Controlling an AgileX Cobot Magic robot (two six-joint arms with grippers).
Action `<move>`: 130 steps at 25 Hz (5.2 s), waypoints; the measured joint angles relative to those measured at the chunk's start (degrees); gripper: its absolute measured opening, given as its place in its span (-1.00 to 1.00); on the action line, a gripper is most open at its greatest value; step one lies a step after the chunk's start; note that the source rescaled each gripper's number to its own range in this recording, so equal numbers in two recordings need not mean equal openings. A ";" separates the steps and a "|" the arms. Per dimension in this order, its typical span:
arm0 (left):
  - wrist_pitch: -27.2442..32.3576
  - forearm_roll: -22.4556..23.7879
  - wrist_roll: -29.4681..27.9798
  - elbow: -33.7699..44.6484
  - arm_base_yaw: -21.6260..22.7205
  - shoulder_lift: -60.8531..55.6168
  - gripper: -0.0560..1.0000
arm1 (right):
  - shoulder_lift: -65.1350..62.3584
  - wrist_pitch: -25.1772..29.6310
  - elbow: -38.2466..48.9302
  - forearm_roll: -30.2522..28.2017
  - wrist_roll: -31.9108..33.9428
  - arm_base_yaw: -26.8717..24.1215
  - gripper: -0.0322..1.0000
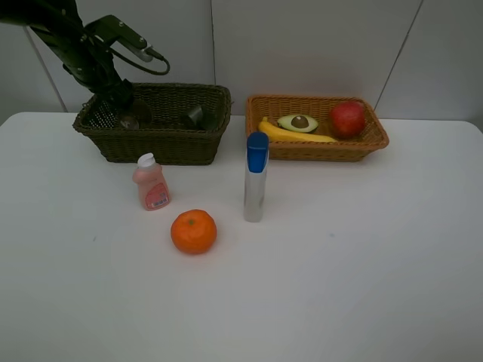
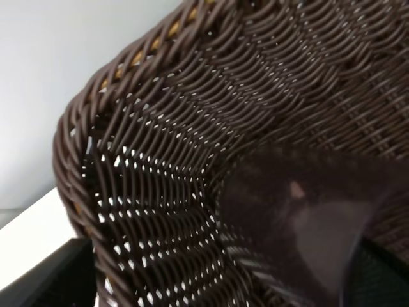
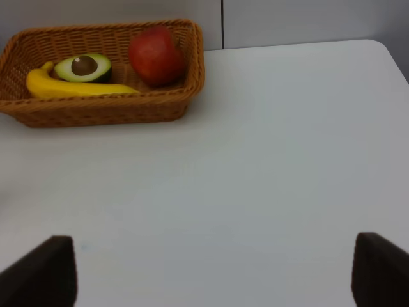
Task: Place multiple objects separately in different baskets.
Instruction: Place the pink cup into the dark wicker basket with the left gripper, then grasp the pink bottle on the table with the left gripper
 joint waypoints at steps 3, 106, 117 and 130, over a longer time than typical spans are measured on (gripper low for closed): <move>2.57 -0.94 0.00 0.00 0.00 -1.67 1.00 | 0.00 0.00 0.00 0.00 0.00 0.00 0.70; 25.02 -10.28 5.39 11.48 -17.01 -0.39 -0.06 | 0.00 0.00 0.00 0.00 0.00 0.00 0.70; 27.79 -9.09 1.59 11.48 -17.01 -0.39 -0.06 | 0.00 0.00 0.00 0.00 0.00 0.00 0.70; 36.72 -6.07 -0.20 6.50 -16.08 -4.82 -0.06 | 0.00 0.00 0.00 0.00 0.00 0.00 0.70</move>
